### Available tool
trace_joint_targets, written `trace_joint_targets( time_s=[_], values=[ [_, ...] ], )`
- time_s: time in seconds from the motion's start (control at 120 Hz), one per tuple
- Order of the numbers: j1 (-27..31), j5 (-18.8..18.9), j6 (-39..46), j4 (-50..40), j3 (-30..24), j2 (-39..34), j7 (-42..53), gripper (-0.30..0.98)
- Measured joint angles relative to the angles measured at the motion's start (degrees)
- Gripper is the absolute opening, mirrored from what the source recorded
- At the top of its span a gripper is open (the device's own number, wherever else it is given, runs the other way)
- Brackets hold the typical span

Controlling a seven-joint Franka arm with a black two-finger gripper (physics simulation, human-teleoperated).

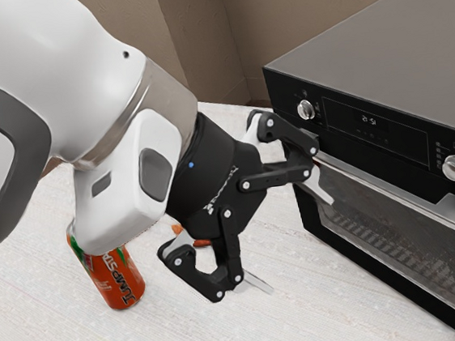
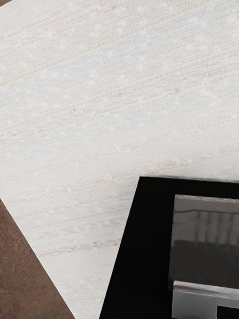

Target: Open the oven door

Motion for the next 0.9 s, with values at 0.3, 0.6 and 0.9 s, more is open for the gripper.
trace_joint_targets(
  time_s=[0.3, 0.6, 0.9],
  values=[
    [0.2, 0.15, 2.96, 0.42, 0.15, 3.41, 11.93, 0.69],
    [0.72, -0.03, 4.67, 3.05, 3.17, 8.73, 18.43, 0.69],
    [0.73, -0.18, 6.59, 1.43, 4.11, 12.3, 21.77, 0.69]
  ],
)
